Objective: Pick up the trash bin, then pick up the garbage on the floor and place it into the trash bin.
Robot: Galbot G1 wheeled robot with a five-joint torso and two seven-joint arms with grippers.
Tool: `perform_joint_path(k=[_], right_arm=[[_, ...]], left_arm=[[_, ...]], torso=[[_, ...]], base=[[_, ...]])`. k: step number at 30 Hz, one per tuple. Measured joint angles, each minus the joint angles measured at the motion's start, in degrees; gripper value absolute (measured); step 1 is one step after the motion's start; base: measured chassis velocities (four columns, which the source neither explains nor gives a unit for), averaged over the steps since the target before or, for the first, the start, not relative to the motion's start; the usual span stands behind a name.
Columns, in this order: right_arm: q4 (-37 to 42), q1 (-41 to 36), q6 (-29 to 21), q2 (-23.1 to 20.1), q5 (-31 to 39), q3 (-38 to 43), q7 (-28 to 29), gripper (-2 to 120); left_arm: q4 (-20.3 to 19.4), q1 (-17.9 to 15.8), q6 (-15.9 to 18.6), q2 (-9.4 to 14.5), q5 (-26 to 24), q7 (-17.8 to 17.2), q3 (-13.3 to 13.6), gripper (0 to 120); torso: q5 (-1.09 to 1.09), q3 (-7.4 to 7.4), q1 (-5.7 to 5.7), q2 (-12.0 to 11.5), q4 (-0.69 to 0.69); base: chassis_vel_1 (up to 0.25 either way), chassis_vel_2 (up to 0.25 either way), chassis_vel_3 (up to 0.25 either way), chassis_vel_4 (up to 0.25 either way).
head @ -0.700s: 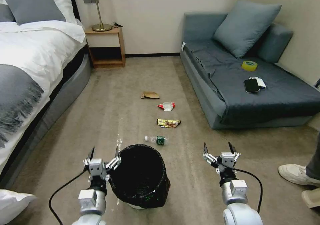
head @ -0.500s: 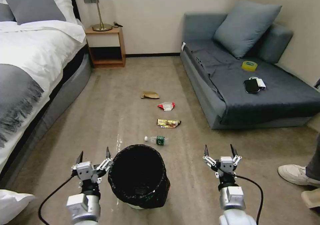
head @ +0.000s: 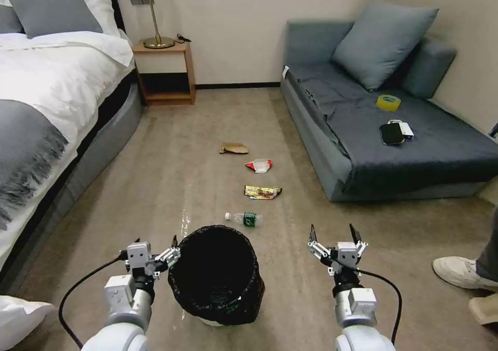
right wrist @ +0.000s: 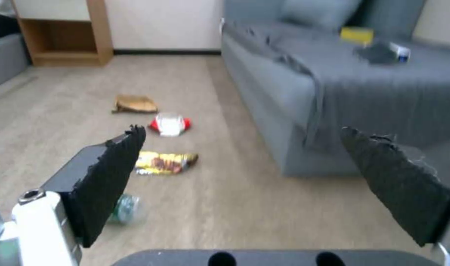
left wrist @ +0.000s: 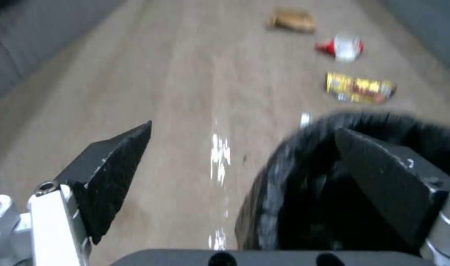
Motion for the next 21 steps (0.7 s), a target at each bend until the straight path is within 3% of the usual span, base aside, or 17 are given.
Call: perform_joint_path(k=[7,18,19,21], right_arm=[[0.73,0.25,-2.52,-3.14,4.11,0.91,0.4,100],[0.82,0.4,-2.47,-4.43,4.91,0.62,0.4,100],[0.68,0.39,-2.31,-4.52,4.95,0.47,0.39,100],[0.65,0.38,-2.28,-4.53,4.96,0.45,0.39,100]], left_arm=[[4.24,-0.84,4.08,2.0,-4.27,-1.39,0.33,100],[7.13,-1.88,5.5,2.35,-6.94,-1.21,1.54,97],[7.43,-2.18,5.85,2.16,-7.44,-1.21,1.82,88],[7.5,-2.24,5.92,2.12,-7.52,-1.21,1.86,84]], torso=[[0.0,0.0,0.0,0.0,0.0],[-0.01,0.0,0.0,0.0,0.0],[0.0,0.0,0.0,0.0,0.0],[0.0,0.0,0.0,0.0,0.0]], base=[[0.0,0.0,0.0,0.0],[0.0,0.0,0.0,0.0],[0.0,0.0,0.0,0.0],[0.0,0.0,0.0,0.0]])
